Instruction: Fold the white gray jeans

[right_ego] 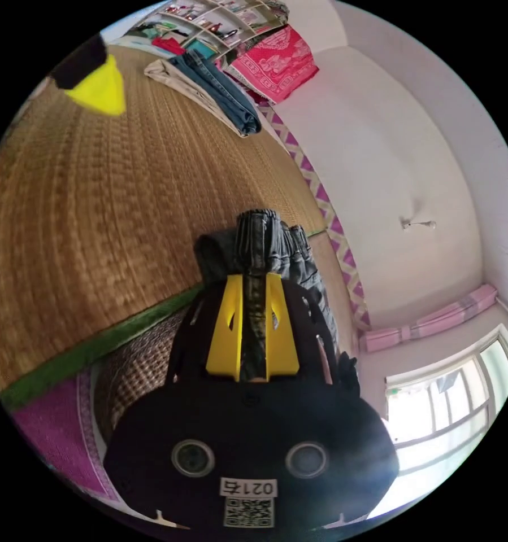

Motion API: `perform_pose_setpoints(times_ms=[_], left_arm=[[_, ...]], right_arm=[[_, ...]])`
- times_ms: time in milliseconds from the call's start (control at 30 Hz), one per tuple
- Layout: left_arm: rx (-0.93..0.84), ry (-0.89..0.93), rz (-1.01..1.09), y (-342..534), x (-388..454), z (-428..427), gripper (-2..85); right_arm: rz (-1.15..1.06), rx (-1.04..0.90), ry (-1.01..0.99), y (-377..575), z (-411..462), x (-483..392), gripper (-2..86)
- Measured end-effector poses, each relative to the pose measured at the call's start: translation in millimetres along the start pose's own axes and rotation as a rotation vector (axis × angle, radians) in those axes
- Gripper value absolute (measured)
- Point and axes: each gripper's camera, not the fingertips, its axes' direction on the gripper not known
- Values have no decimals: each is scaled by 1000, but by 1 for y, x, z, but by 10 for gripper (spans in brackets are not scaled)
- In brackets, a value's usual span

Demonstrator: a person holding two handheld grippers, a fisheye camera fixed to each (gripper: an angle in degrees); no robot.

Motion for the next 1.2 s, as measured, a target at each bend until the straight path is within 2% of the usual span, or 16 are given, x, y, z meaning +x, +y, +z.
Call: perform_pose_setpoints(times_ms=[33,100,133,167,267,300,367,433,500,600,733,833,933,1033,1200], left_arm=[[1,2,2,-6,-2,3,7],[1,16,-19,-34,-15,19,47],[0,19,-23,-42,-18,23,56],[-7,6,-44,-58,-27,32,73],[-32,-12,-128,-96,-61,52,118],[-55,13,-185,-110,-80,62,135],[-99,74,-262,-126,-109,80,161],[-170,134,-340,-137,-135,101,183],[-231,233,-415,-142,-160,129,198],[-293,209,-412,-155,-160,153,193],[-381,111,-395,-171,-150,186,168],[-400,63,-402,-173,-154,203,114],[-323,130,-435,-164,-165,194,74],[-273,149,-398,-161,-155,179,59],[-122,167,-344,-165,-142,90,55]], right_arm=[[3,8,-31,3,-2,5,72],[39,14,-284,16,-8,39,86],[71,22,-337,23,-9,53,84],[175,58,-419,41,-12,88,79],[573,82,-461,114,5,196,79],[719,58,-461,152,22,237,84],[876,-24,-490,208,60,288,97],[1001,-108,-610,262,108,327,112],[1167,-137,-923,324,173,354,132],[1295,-112,-1231,367,233,361,144],[1257,-120,-1247,371,260,374,146],[1213,-146,-1293,362,283,375,123],[1231,-157,-1286,369,295,377,82],[1244,-80,-1337,377,288,391,61],[1019,-58,-1214,298,234,423,55]])
